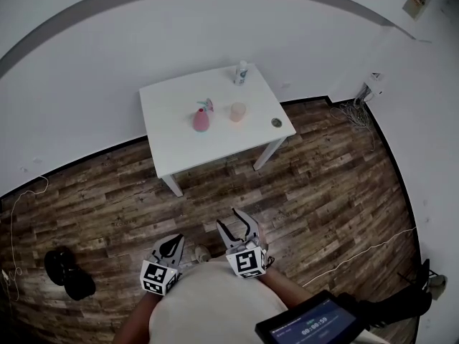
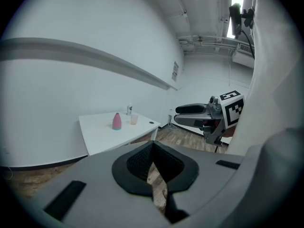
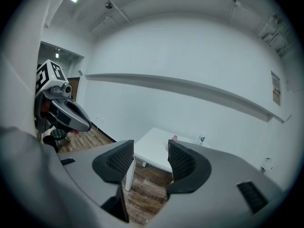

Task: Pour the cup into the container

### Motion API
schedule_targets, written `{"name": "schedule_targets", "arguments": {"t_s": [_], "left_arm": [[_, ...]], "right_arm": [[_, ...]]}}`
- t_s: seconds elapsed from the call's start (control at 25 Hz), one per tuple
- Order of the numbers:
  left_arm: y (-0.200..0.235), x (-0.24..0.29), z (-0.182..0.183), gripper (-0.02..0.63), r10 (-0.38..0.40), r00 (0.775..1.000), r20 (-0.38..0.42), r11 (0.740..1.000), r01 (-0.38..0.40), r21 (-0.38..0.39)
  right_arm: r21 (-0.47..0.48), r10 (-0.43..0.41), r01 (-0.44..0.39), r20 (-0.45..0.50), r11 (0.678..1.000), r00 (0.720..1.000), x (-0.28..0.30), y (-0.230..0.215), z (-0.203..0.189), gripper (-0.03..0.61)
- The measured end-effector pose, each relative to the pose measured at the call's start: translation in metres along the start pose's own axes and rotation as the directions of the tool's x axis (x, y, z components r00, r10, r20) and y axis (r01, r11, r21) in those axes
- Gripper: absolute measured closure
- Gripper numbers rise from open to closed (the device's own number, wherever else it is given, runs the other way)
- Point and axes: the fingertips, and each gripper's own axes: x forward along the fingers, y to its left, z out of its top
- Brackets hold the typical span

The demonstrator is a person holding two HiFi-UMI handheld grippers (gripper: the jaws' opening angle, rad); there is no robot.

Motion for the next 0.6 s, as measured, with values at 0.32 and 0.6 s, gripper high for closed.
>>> {"name": "schedule_targets", "arguments": {"t_s": [0.32, 0.6], "left_arm": [[0.0066, -0.0042, 0.0015, 0.604, 0.024, 0.999, 0.02, 0.999, -0.024, -0.022], [0.0048, -0.0041, 0.0027, 0.604, 0.026, 0.999, 0.021, 0.999, -0.025, -0.023]], "right_arm": [[-0.017, 0.029, -0.029, 0.003, 0.999, 1.0, 0.0035, 0.0052, 0.0065, 0.353], [-0.018, 0.023, -0.023, -0.003, 1.0, 1.0, 0.0002, 0.0028, 0.0064, 0.353]]}}
